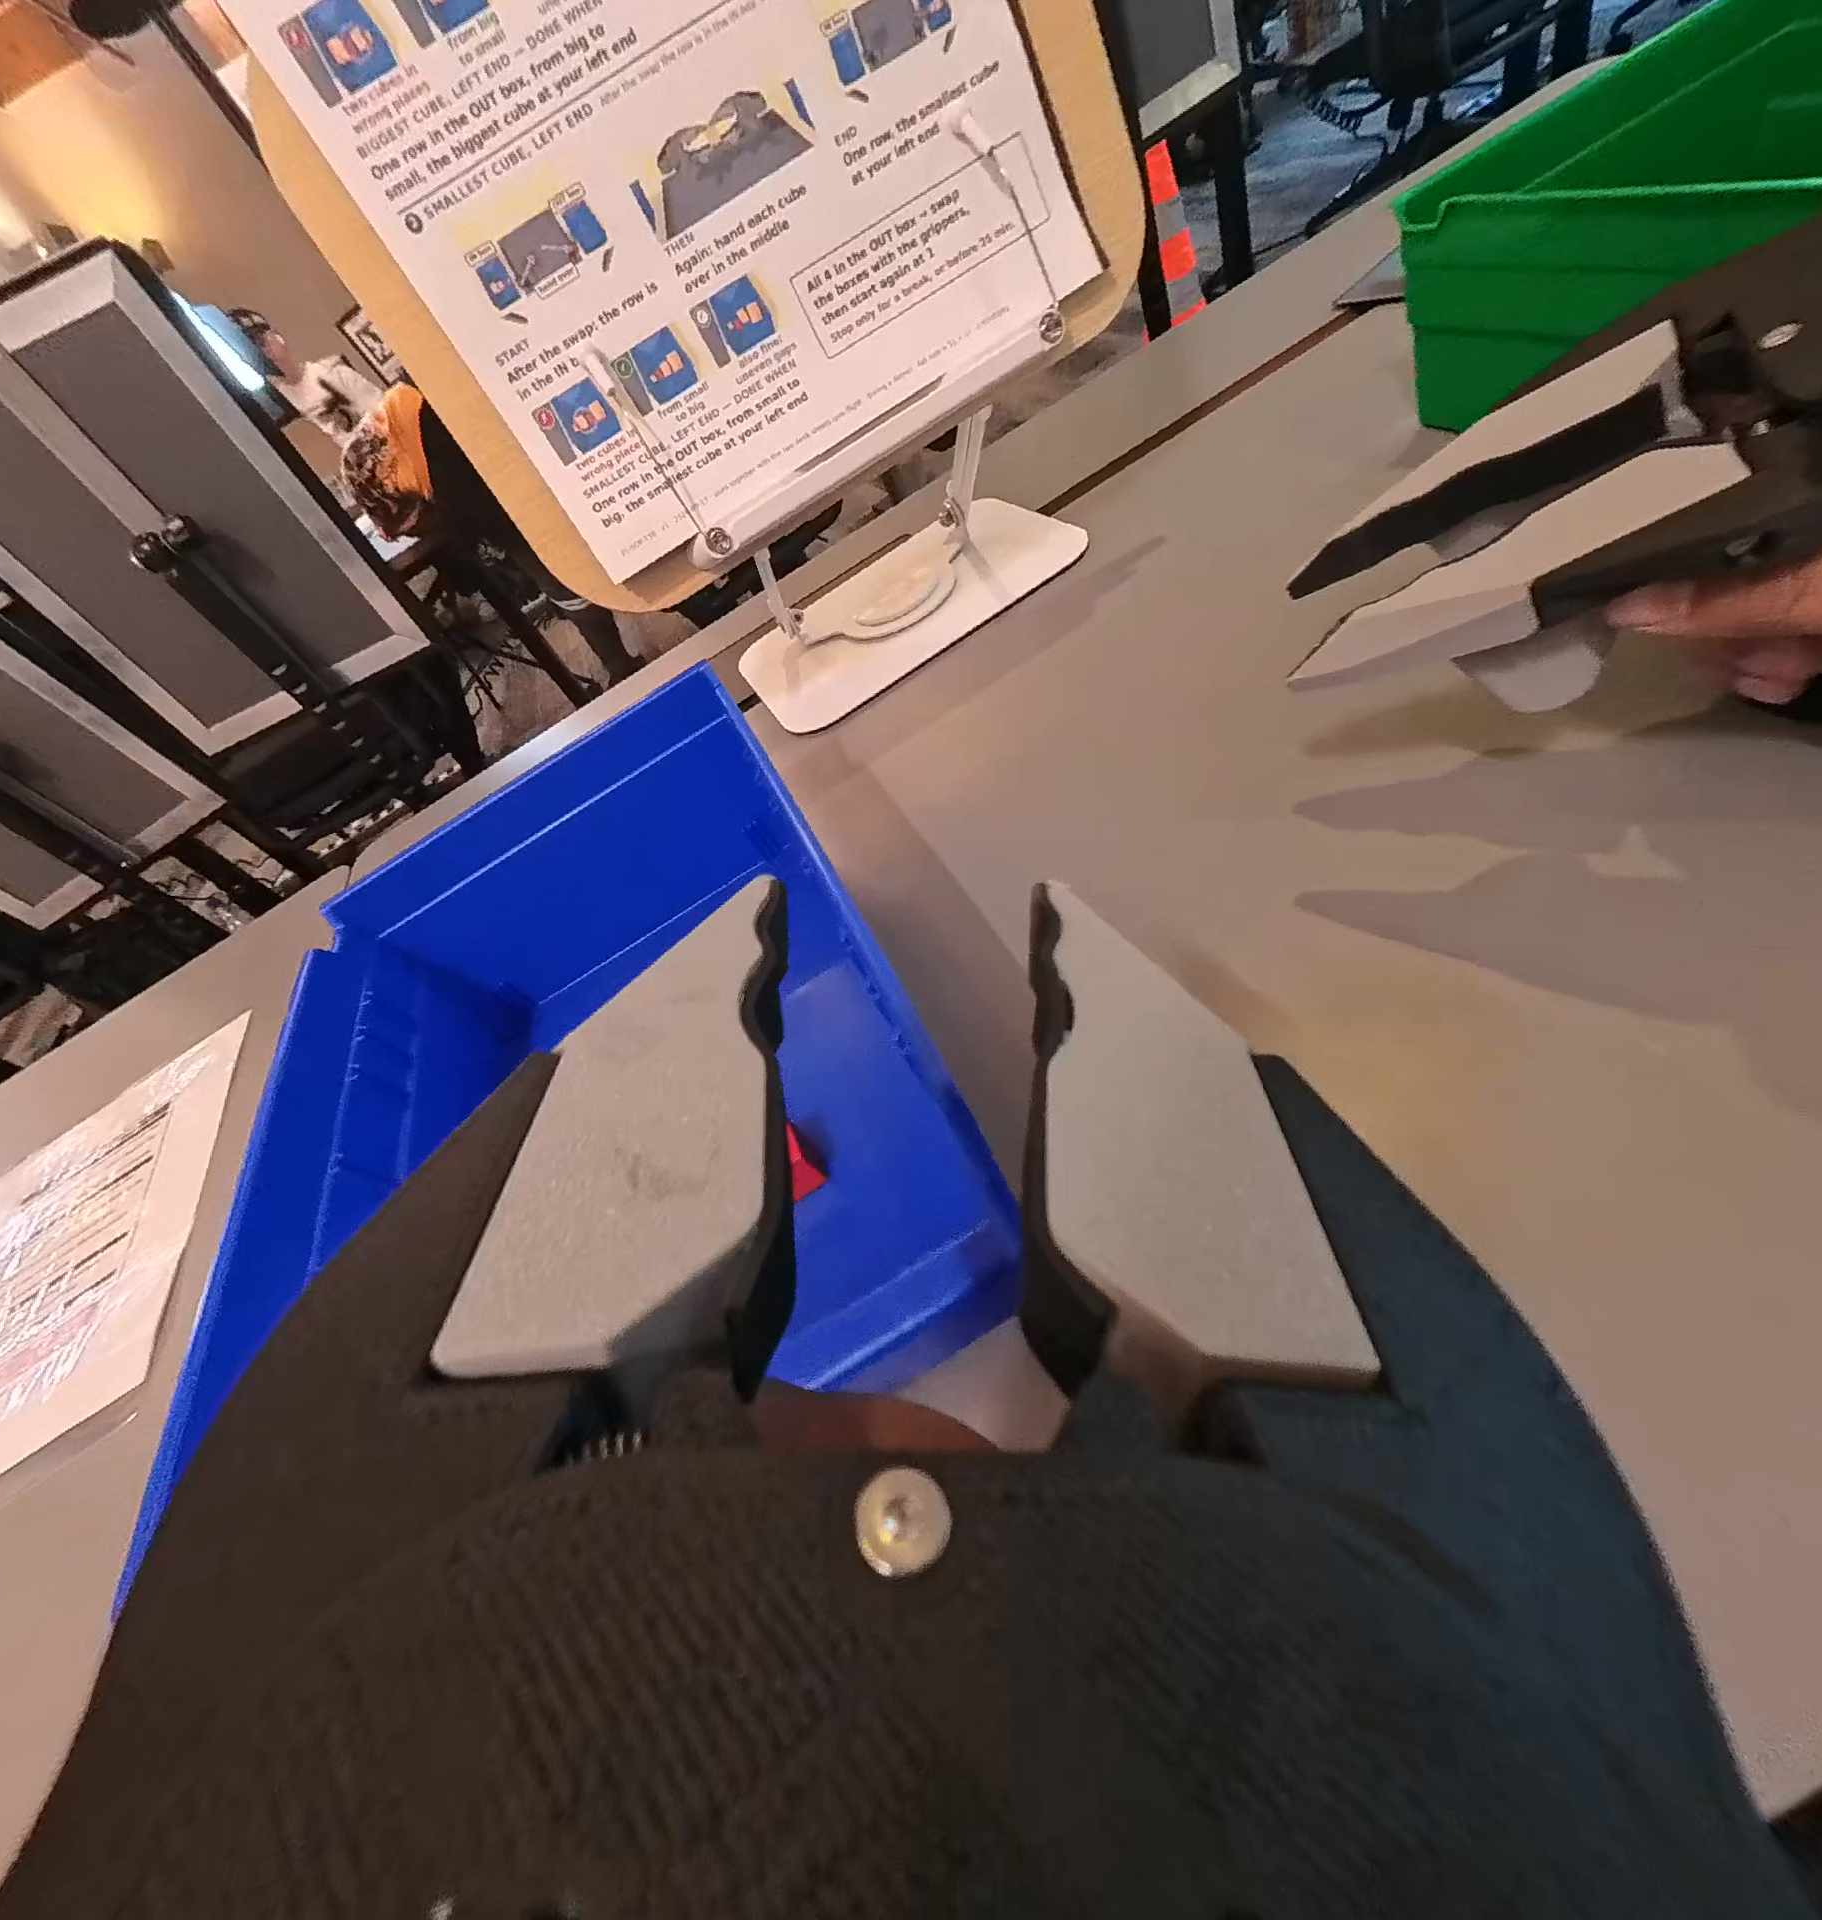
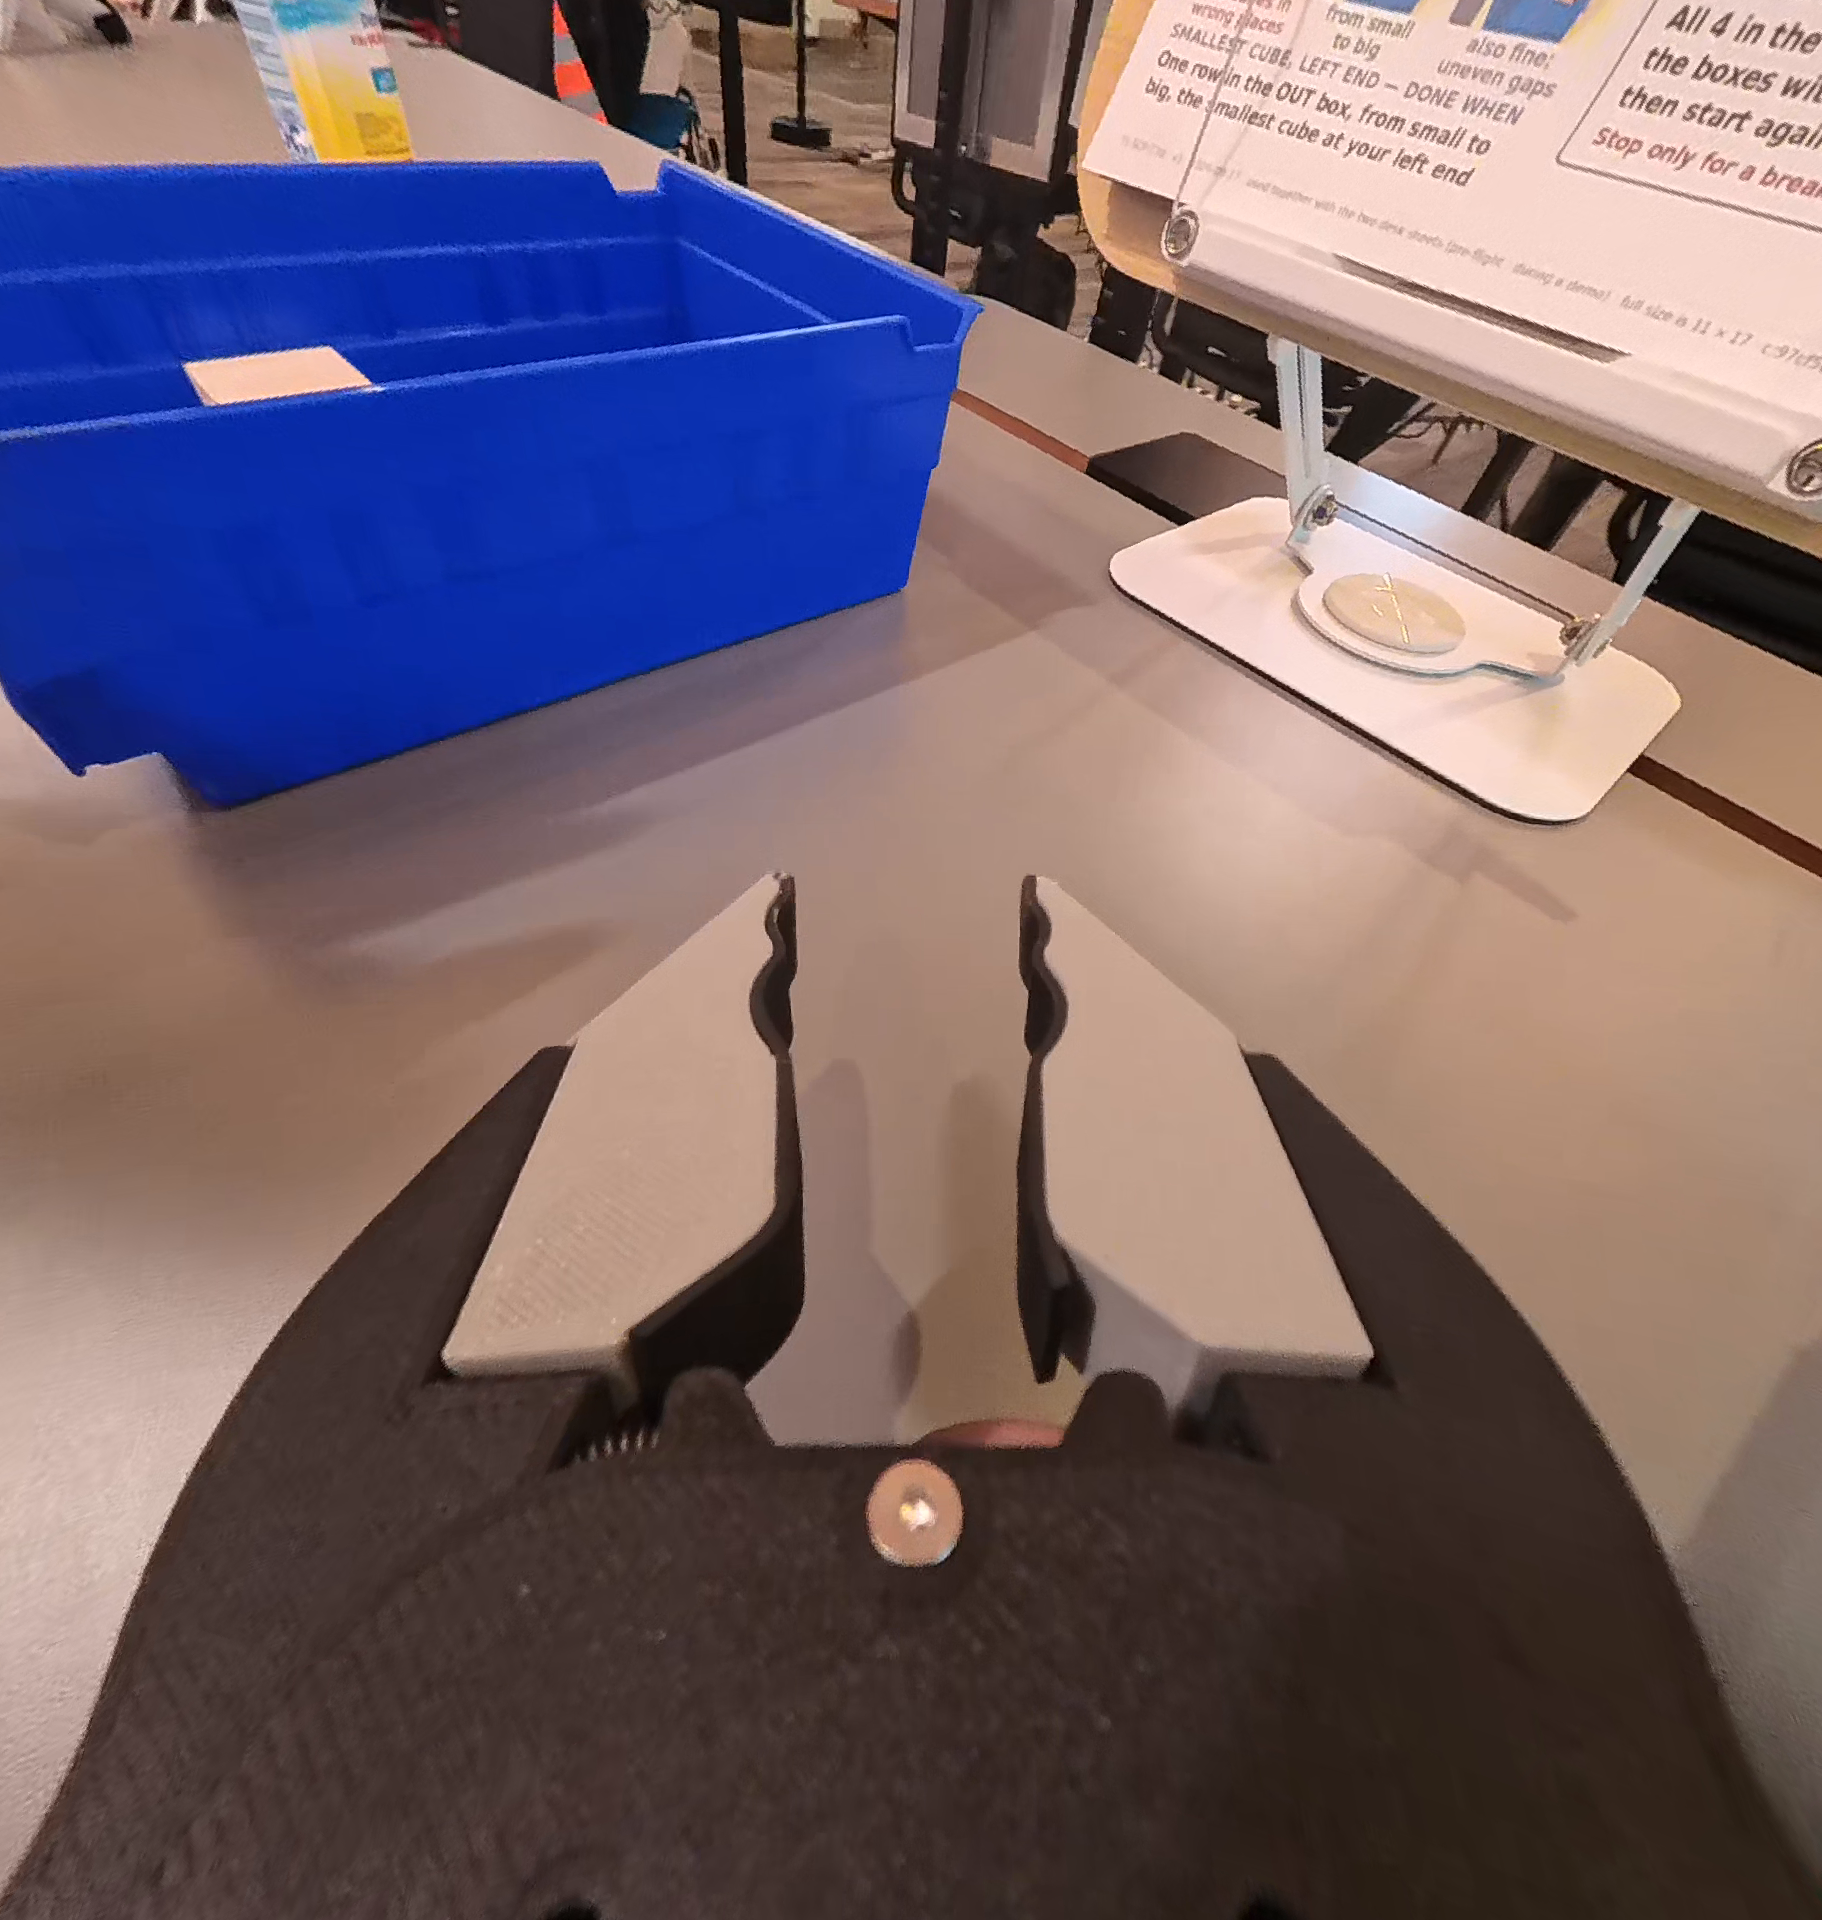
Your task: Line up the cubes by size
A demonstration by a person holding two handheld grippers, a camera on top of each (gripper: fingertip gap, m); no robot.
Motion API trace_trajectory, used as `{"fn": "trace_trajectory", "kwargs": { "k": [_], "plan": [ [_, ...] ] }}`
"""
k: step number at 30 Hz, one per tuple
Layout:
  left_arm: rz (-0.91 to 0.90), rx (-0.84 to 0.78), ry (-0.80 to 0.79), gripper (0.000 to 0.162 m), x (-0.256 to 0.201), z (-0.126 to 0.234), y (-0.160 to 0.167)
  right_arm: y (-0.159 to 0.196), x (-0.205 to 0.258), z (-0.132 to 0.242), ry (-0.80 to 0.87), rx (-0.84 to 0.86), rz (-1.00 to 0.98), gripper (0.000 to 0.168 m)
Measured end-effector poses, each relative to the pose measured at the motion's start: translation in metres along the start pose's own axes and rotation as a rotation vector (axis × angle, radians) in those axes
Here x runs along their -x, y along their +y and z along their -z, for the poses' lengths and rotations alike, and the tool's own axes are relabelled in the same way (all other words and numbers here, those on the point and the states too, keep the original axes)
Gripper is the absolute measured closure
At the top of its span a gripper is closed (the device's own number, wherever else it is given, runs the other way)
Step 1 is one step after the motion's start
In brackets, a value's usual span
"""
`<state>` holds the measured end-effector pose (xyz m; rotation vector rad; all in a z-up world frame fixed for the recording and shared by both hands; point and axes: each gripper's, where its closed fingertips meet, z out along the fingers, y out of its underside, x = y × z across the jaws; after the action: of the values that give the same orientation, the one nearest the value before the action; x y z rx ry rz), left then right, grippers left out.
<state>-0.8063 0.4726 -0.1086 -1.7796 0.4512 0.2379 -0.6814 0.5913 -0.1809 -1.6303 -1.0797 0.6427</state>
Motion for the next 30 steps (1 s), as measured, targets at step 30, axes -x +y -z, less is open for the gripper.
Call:
{"fn": "trace_trajectory", "kwargs": {
  "k": [30],
  "plan": [
    [0.143,-0.033,-0.109,0.119,0.058,0.013,0.007,0.004,-0.004,0.001,0.020,0.028,0.005,0.134]
  ]
}}
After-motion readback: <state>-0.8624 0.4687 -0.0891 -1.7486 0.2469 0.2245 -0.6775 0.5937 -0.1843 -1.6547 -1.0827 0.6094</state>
